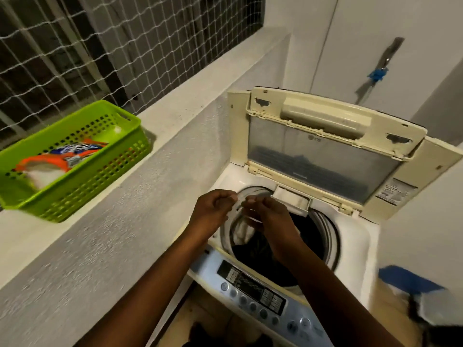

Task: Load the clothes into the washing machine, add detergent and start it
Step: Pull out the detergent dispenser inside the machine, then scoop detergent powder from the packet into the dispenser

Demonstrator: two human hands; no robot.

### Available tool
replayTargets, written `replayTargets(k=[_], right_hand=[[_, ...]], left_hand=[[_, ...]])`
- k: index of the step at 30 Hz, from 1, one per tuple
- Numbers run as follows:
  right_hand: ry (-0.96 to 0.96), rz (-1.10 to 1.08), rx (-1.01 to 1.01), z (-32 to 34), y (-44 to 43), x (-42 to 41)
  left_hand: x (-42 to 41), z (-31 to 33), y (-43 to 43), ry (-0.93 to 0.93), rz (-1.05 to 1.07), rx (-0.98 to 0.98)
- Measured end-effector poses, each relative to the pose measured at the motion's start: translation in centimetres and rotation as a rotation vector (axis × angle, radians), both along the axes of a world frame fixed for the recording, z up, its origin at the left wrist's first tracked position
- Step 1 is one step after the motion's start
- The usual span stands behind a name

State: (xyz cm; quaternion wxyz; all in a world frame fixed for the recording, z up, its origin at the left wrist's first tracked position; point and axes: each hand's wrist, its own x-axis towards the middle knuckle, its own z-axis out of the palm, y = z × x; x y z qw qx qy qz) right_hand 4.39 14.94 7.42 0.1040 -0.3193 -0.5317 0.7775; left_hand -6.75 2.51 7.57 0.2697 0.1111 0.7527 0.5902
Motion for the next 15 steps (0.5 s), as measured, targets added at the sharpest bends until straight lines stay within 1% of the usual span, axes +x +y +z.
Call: replayTargets(k=[3, 6, 11, 15], right_hand=[[0.065, 0.065, 0.017, 2.4, -1.8, -1.4], [0.112, 0.144, 0.03, 5.1, -4.1, -3.2], [0.167, 0.259, 0.138, 9.6, -8.4, -6.0], [0.221, 0.34, 0.22, 12.9, -11.7, -7.7]], left_hand=[[0.1, 2.8, -3.4, 0.047, 0.055, 0.03], [0.0, 5.4, -7.4, 0.141, 0.098, 0.024], [-0.5, 9.6, -14.2, 0.281, 0.094, -0.051], [-1.2, 13.0, -18.9, 0.359, 0.134, -0.045]])
